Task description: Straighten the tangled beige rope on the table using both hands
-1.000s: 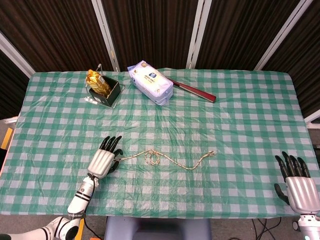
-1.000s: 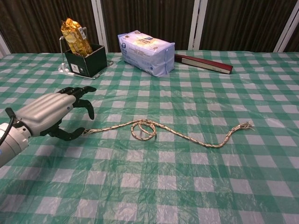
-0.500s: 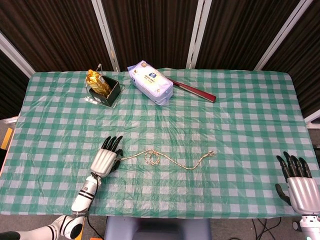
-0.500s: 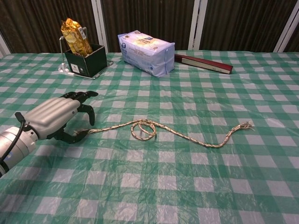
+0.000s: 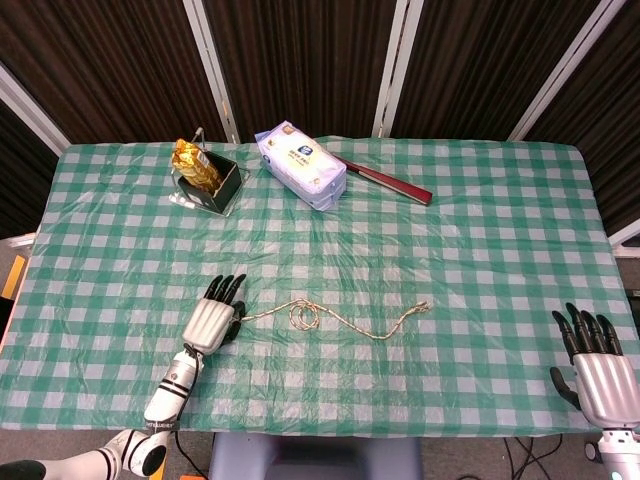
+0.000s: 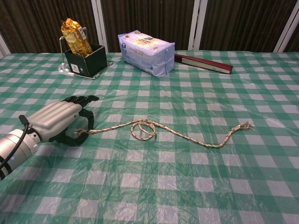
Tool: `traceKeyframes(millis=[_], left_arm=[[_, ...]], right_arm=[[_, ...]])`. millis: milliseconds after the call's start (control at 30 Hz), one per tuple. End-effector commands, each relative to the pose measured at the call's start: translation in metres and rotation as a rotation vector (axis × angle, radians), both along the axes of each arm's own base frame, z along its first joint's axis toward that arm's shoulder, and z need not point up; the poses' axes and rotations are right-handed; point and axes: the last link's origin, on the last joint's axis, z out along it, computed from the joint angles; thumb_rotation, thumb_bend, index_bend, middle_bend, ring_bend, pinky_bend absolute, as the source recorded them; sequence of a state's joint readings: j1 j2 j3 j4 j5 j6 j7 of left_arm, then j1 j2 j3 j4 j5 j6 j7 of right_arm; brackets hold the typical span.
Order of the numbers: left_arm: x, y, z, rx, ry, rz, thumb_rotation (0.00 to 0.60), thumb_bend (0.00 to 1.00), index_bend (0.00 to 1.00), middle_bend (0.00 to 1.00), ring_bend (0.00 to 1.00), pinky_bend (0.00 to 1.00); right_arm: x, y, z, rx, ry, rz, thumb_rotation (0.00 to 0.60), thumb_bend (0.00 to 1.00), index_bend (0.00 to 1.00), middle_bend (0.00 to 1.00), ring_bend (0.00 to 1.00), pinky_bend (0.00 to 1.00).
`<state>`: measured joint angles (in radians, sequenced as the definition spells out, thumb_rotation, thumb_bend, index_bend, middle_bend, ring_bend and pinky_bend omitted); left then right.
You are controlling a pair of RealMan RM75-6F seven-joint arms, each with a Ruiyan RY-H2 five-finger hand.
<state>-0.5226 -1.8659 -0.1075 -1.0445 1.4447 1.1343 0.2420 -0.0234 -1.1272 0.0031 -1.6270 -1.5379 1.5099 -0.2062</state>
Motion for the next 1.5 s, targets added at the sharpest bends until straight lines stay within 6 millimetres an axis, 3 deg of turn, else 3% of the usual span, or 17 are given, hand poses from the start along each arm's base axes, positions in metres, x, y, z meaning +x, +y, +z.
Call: traceKeyframes(millis=[33, 633, 833, 1033, 1167, 1333, 1500], left_arm=[[0.0, 0.0, 0.0, 0.001, 0.001, 0.001, 0.6, 0.41, 0.56, 0.03, 0.0, 0.08], [-0.001, -0.002, 0.011, 0.044, -0.006, -0.043, 0.6, 0.41, 0.65, 0.06, 0.0, 0.09], [-0.003, -0.01, 0.018, 0.046, -0.005, -0.065, 0.6, 0.41, 0.65, 0.07, 0.0, 0.09], [-0.005, -0.012, 0.022, 0.05, -0.013, -0.057, 0.6, 0.41, 0.65, 0.07, 0.0, 0.09], [-0.006, -0.011, 0.023, 0.052, -0.016, -0.053, 0.6, 0.41, 0.65, 0.07, 0.0, 0.09], [-0.009, -0.012, 0.024, 0.049, -0.011, -0.04, 0.6, 0.41, 0.65, 0.07, 0.0, 0.09], [-0.01, -0.012, 0.028, 0.06, -0.008, -0.036, 0.6, 0.41, 0.65, 0.07, 0.0, 0.09]], right_arm=[[0.0, 0.0, 0.0, 0.0, 0.0, 0.0, 0.6, 0.43, 0.0, 0.0, 0.0, 0.0], [0.004, -0.006, -0.01, 0.035, 0.014, 0.029, 0.6, 0.43, 0.0, 0.0, 0.0, 0.0], [0.024, -0.046, -0.024, 0.131, 0.062, 0.147, 0.6, 0.43, 0.02, 0.0, 0.0, 0.0], [0.051, -0.1, -0.052, 0.253, 0.176, 0.286, 0.6, 0.43, 0.28, 0.0, 0.0, 0.0], [0.057, -0.11, -0.06, 0.276, 0.198, 0.309, 0.6, 0.43, 0.37, 0.0, 0.0, 0.0], [0.081, -0.146, -0.11, 0.396, 0.227, 0.372, 0.6, 0.43, 0.47, 0.0, 0.0, 0.0], [0.088, -0.155, -0.137, 0.407, 0.242, 0.415, 0.6, 0.43, 0.49, 0.0, 0.0, 0.0]])
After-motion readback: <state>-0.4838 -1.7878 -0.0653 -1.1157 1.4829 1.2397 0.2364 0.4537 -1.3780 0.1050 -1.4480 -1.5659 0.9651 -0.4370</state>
